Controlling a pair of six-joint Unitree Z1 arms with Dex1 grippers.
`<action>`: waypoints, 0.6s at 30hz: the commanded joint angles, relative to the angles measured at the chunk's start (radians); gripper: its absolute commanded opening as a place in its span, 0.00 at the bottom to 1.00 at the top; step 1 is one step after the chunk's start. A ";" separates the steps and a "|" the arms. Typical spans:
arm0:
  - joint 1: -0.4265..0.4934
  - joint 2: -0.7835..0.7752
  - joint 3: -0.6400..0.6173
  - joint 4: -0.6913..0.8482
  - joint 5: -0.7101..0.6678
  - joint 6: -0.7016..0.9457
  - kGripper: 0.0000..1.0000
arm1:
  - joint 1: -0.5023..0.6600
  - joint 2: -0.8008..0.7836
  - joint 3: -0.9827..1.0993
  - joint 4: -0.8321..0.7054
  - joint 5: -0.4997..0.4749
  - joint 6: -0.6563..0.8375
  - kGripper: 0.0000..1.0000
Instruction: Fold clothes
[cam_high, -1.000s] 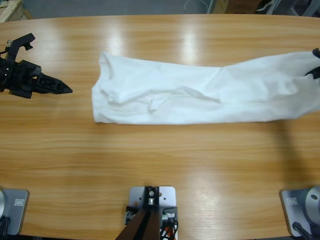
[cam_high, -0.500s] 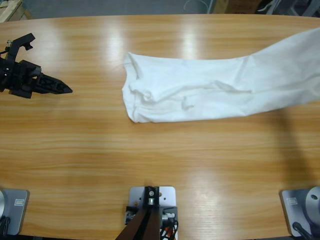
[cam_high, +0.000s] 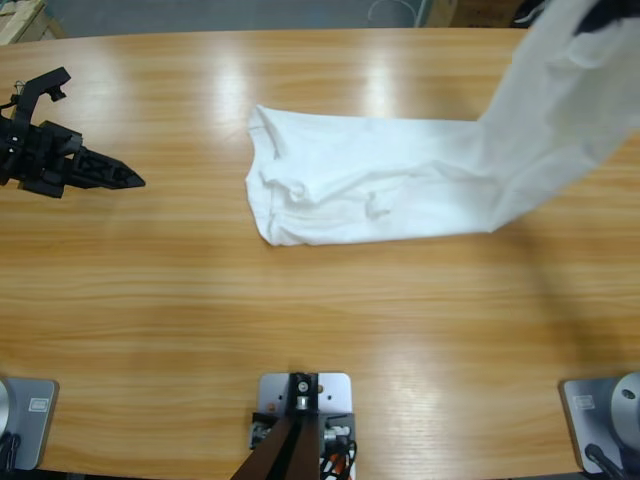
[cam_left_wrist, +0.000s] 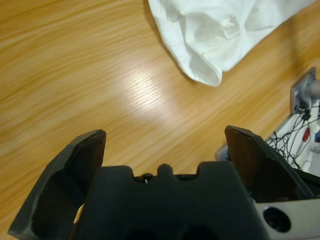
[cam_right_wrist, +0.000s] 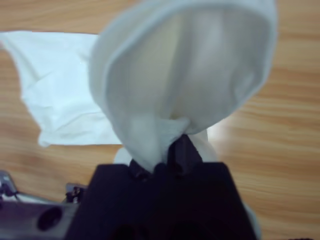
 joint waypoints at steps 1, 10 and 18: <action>0.011 -0.026 0.040 -0.010 -0.015 0.003 0.93 | 0.230 0.208 -0.334 0.136 0.008 0.100 0.00; 0.011 -0.041 0.045 -0.010 -0.015 0.003 0.93 | 0.385 0.323 -0.402 0.139 0.038 0.148 0.00; 0.011 -0.039 0.045 -0.010 -0.013 0.004 1.00 | 0.441 0.408 -0.421 0.140 0.059 0.154 0.00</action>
